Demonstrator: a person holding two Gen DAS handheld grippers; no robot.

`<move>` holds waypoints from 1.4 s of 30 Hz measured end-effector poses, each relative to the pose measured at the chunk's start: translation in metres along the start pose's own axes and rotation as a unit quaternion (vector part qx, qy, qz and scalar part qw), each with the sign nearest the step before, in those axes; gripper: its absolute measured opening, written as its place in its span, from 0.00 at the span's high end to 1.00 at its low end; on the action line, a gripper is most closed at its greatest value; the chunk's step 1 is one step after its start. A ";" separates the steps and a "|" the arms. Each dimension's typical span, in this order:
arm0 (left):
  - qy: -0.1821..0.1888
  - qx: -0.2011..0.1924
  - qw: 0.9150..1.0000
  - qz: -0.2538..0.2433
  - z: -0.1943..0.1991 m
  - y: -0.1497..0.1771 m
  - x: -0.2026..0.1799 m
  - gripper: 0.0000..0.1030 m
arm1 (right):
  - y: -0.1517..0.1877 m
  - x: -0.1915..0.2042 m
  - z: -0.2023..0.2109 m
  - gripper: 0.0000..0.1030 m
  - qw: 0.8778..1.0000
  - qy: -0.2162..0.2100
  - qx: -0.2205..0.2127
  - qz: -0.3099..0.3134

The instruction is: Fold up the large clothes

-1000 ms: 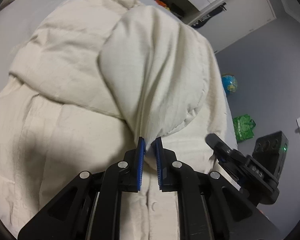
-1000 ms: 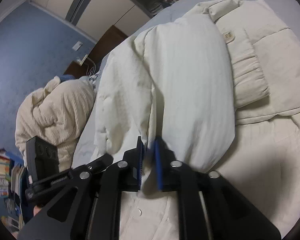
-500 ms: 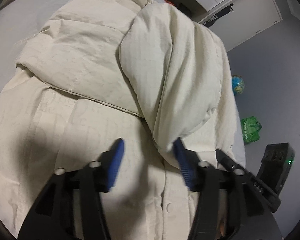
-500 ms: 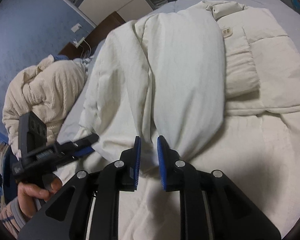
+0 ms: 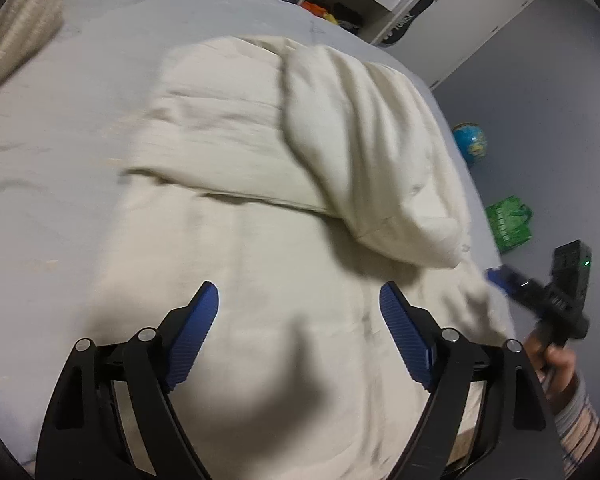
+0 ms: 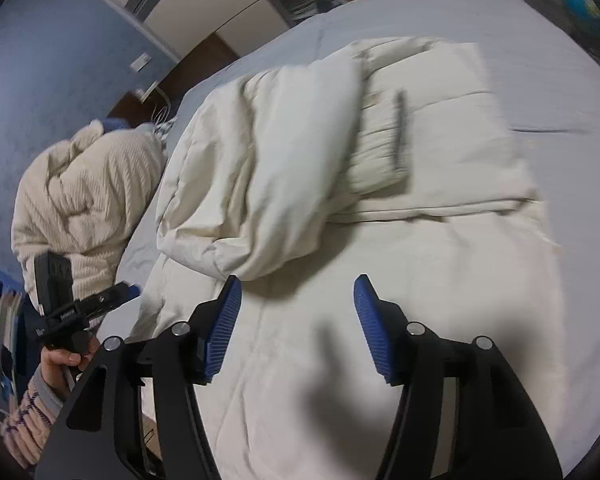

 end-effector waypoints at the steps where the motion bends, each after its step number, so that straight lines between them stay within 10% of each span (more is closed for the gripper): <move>1: -0.011 -0.002 1.000 0.002 0.012 0.002 0.012 0.19 | 0.000 -0.005 0.008 0.42 1.000 0.001 -0.002 -0.008; 9: -0.060 0.001 0.998 0.026 0.052 0.017 0.062 0.17 | 0.000 -0.058 0.075 0.35 0.997 0.018 -0.035 -0.068; 22: -0.058 0.113 0.989 0.071 0.031 0.057 0.086 0.17 | 0.059 -0.127 0.101 0.35 0.991 0.061 0.058 -0.106; 33: -0.030 0.210 0.975 0.071 0.003 0.077 0.079 0.21 | 0.091 -0.115 0.070 0.35 0.982 -0.009 0.141 -0.122; 42: -0.025 0.216 0.975 0.042 0.005 0.085 0.062 0.46 | 0.101 -0.071 0.050 0.35 0.981 -0.044 0.183 -0.054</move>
Point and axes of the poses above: each gripper's, at about its wrist camera, not at the fingertips, and z roughly against the way its jaws point, x to its left, y to its underside, the point moved 8 cm from there along -z, roughly the way its jaws point, and after that the axes turned 1 degree about -y, right-handed, at the moved point
